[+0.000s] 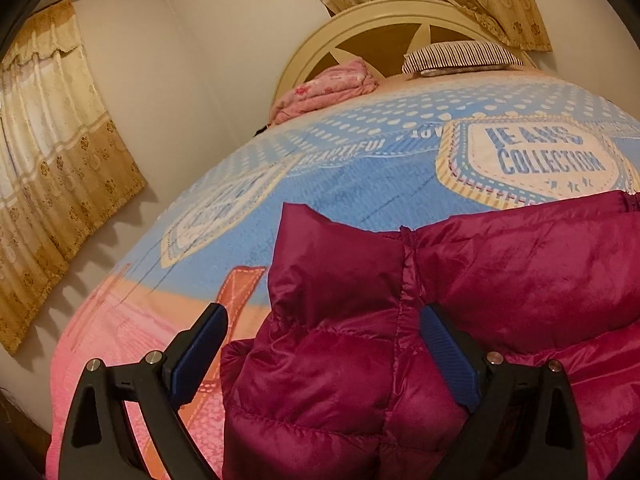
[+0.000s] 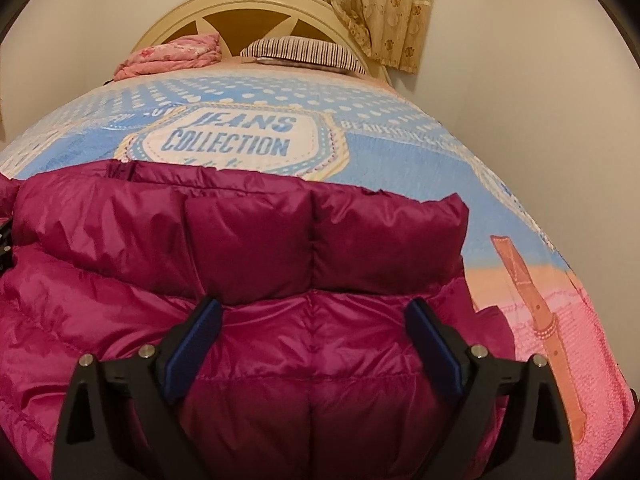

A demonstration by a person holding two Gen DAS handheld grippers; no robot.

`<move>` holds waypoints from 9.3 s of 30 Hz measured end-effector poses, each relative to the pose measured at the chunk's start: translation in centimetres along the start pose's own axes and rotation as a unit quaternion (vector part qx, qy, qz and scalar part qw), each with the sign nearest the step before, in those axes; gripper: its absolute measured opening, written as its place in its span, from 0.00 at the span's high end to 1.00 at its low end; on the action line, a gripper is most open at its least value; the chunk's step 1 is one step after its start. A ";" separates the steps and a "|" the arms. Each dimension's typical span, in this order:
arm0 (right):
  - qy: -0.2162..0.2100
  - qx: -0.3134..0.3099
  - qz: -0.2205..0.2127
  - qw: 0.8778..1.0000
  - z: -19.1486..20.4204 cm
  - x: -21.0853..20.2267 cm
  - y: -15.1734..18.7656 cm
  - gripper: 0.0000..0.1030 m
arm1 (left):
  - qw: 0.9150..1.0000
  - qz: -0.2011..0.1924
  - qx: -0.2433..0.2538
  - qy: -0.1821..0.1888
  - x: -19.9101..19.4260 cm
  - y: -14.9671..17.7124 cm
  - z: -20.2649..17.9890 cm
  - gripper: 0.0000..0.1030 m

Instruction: Fold large clothes

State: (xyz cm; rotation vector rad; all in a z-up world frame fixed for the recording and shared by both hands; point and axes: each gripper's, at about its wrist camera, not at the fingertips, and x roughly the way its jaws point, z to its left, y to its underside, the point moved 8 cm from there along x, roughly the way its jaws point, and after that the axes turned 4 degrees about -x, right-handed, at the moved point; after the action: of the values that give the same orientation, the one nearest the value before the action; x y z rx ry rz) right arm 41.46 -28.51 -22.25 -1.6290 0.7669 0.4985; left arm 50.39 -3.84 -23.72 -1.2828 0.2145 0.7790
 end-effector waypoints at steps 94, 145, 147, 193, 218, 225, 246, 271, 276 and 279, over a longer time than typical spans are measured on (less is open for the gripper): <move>0.009 -0.119 -0.016 0.993 10.3 -8.9 7.2 0.00 | 0.987 0.016 -0.025 0.157 -13.1 10.3 7.2 0.93; 0.068 0.054 0.049 0.995 -16.9 -8.2 14.9 0.00 | 0.910 -0.234 0.219 0.264 -35.3 3.4 -12.5 0.04; 0.070 0.054 0.049 0.995 -17.0 -8.2 14.9 0.00 | 0.911 -0.238 0.209 0.265 -35.9 2.4 -11.3 0.04; -0.157 0.022 0.056 0.986 1.4 -6.2 1.7 0.91 | 0.997 -0.040 0.041 0.051 -10.5 -1.0 -3.6 0.04; -0.204 0.074 0.046 0.975 2.8 -5.7 6.1 0.91 | 0.995 -0.046 0.032 0.083 -8.5 2.3 -4.3 0.03; -0.192 0.063 0.040 0.978 3.1 -5.9 6.1 0.91 | 0.995 -0.036 0.027 0.088 -8.1 2.7 -4.2 0.02; -0.180 0.090 0.020 0.979 -0.3 -6.6 5.5 0.30 | 0.989 0.006 -0.023 0.145 -9.7 5.2 -0.9 0.02; -0.263 0.105 0.031 0.959 0.4 -4.7 7.1 0.49 | 0.978 0.008 0.006 0.207 -10.6 6.2 -2.9 0.09; -0.268 0.100 0.029 0.958 0.8 -4.9 7.0 0.53 | 0.974 0.001 0.025 0.227 -11.4 6.2 -3.9 0.26; -0.268 0.099 0.030 0.958 0.8 -4.8 7.0 0.53 | 0.971 0.003 0.029 0.237 -11.6 6.2 -4.2 0.31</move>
State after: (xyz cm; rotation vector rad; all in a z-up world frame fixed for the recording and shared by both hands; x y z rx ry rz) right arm 33.21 -27.26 -23.88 -1.2057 0.4396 0.8365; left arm 39.14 -11.87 -23.45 -1.3976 0.6208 0.4565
